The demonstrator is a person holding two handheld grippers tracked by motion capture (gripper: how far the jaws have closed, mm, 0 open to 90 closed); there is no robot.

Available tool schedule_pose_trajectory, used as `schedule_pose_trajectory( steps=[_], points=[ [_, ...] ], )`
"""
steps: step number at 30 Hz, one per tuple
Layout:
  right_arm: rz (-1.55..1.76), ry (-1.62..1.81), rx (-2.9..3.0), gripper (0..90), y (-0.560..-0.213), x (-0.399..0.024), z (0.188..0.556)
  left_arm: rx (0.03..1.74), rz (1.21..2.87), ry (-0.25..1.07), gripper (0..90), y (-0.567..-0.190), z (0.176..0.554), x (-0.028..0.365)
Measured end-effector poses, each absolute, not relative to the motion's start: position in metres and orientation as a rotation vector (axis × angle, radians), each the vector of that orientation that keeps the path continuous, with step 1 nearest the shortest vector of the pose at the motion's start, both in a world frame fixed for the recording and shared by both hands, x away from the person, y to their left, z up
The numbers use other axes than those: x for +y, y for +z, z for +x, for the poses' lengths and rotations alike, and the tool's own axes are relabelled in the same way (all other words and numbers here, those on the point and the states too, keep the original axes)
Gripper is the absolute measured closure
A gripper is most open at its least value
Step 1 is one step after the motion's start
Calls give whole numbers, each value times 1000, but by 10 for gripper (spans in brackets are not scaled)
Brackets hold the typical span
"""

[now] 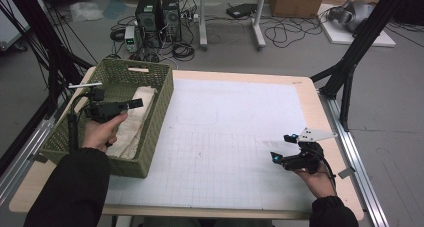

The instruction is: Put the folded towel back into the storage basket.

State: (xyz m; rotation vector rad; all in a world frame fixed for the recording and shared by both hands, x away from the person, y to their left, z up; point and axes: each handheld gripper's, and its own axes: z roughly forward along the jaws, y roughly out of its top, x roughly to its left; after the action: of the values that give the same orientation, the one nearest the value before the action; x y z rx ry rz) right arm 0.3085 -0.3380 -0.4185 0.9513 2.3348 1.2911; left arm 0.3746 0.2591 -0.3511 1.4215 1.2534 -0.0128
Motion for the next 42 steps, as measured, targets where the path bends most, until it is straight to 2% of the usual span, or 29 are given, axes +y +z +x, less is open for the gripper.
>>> schedule_pose_trajectory(
  steps=[7, 24, 42],
  points=[
    [953, 1301, 2327, 117, -417, -339, 308, 1268, 1419, -4, 278, -351, 372, 259],
    [951, 1302, 2324, 116, -416, -338, 309, 1192, 1422, -30, 280, -341, 369, 237],
    [946, 1312, 2313, 117, -414, -339, 309, 1100, 1467, -23, 282, -329, 361, 192]
  ],
)
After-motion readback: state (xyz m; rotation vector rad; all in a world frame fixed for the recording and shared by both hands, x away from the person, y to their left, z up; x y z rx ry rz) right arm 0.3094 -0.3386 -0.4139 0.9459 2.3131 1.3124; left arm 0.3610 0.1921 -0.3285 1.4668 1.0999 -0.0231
